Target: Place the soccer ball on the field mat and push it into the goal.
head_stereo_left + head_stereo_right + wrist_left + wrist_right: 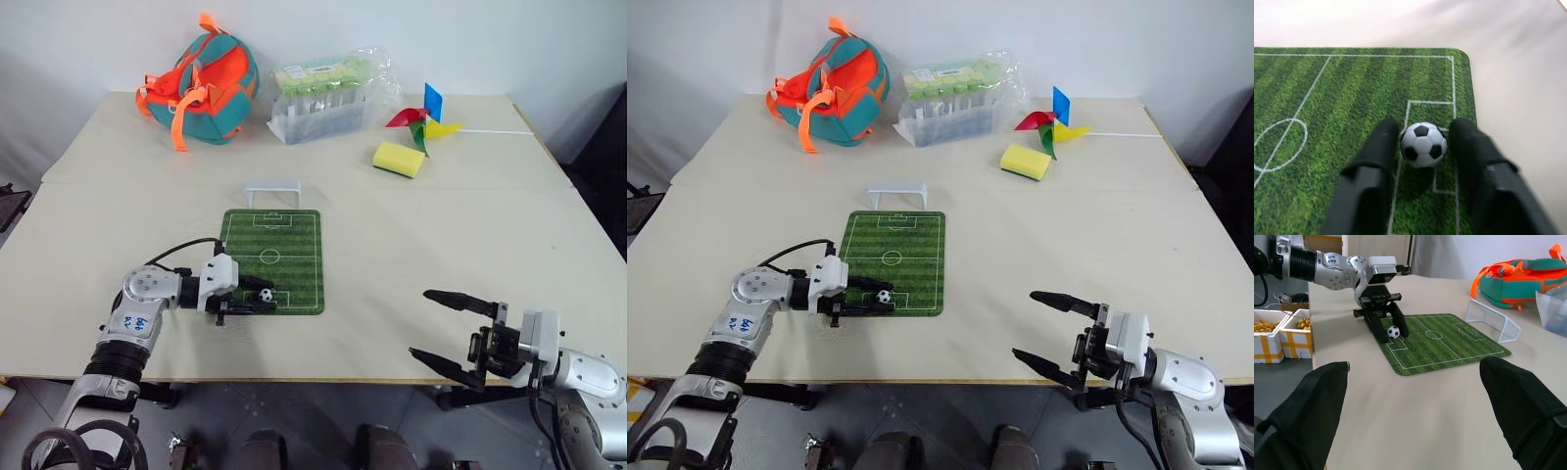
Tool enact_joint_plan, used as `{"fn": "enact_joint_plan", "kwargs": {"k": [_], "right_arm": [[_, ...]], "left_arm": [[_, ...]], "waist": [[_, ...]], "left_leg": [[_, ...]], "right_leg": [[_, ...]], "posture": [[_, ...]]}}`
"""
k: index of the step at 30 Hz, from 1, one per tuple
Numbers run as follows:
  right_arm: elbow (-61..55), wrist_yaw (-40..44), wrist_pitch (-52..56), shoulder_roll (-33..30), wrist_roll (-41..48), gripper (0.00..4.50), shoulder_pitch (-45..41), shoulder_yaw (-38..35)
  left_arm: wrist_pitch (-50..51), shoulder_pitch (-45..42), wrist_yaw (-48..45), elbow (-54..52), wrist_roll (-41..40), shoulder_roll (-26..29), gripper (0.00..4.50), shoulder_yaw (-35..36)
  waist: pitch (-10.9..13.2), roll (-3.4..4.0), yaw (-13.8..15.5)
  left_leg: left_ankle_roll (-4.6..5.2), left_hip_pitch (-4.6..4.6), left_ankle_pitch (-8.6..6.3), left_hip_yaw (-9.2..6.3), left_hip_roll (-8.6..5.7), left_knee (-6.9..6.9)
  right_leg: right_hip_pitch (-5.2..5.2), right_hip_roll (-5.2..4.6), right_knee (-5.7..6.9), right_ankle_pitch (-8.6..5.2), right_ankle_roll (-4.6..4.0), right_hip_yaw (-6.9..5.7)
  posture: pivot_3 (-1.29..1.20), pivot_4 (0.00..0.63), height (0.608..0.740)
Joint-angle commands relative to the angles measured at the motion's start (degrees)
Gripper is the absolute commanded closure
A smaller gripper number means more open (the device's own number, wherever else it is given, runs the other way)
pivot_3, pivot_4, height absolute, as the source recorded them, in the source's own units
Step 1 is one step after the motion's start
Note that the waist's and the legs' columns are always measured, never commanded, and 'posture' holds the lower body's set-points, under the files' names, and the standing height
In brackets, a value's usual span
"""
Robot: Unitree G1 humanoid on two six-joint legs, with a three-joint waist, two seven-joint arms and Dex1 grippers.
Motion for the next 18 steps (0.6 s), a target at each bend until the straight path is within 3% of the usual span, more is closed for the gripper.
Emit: {"fn": "enact_joint_plan", "kwargs": {"k": [1, 10, 18], "right_arm": [[-2.7, -0.2, -0.6, 0.3, 1.2, 0.00, -0.1, -0.7], [-3.6, -1.4, 2.0, 0.2, 1.2, 0.00, -2.6, 0.8], [-4.2, -2.7, 3.7, 0.4, 1.4, 0.00, -4.9, 1.8]], "left_arm": [[-1.2, 0.0, -0.2, -0.8, -0.9, 0.1, 1.10, 1.4], [-2.3, 1.7, -0.2, -2.1, -1.8, 0.7, 1.10, 2.9], [2.8, 11.6, -2.1, -14.6, -12.3, 6.3, 1.10, 13.0]], "waist": [[0.0, 0.00, 0.0], [0.0, 0.00, 0.0], [0.0, 0.00, -0.2]], "left_leg": [[0.00, 0.00, 0.00, 0.00, 0.00, 0.00], [0.00, 0.00, 0.00, 0.00, 0.00, 0.00], [-0.04, 0.02, -0.02, 0.00, 0.11, -0.01]], "right_leg": [[0.00, 0.00, 0.00, 0.00, 0.00, 0.00], [0.00, 0.00, 0.00, 0.00, 0.00, 0.00], [-0.01, 0.07, 0.00, 0.00, -0.01, 0.00]], "posture": [[0.00, 0.150, 0.740], [0.00, 0.150, 0.740], [0.00, 0.150, 0.740]]}}
